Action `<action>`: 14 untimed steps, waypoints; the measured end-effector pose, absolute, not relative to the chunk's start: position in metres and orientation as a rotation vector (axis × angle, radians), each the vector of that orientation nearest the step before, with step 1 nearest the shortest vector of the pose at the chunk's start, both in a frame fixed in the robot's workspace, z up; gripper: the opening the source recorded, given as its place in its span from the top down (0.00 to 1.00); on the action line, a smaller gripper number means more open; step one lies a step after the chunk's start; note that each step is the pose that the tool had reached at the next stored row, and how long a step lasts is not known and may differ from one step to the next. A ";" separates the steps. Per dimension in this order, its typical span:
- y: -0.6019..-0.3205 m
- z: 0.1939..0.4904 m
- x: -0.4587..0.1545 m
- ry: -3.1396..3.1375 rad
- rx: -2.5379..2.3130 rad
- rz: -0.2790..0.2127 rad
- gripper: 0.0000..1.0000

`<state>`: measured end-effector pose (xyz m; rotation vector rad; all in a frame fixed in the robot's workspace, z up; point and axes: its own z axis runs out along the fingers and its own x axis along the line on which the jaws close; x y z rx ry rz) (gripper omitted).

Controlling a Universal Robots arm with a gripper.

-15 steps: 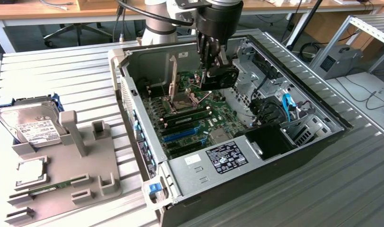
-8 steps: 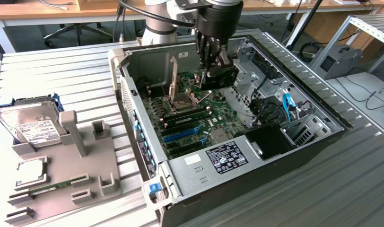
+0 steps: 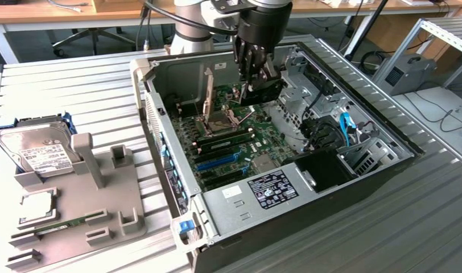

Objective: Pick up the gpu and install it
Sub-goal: 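Insert the gpu into the slot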

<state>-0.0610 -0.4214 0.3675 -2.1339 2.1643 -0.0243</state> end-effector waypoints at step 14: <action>-0.424 0.364 -0.061 2.164 -2.134 -0.024 0.71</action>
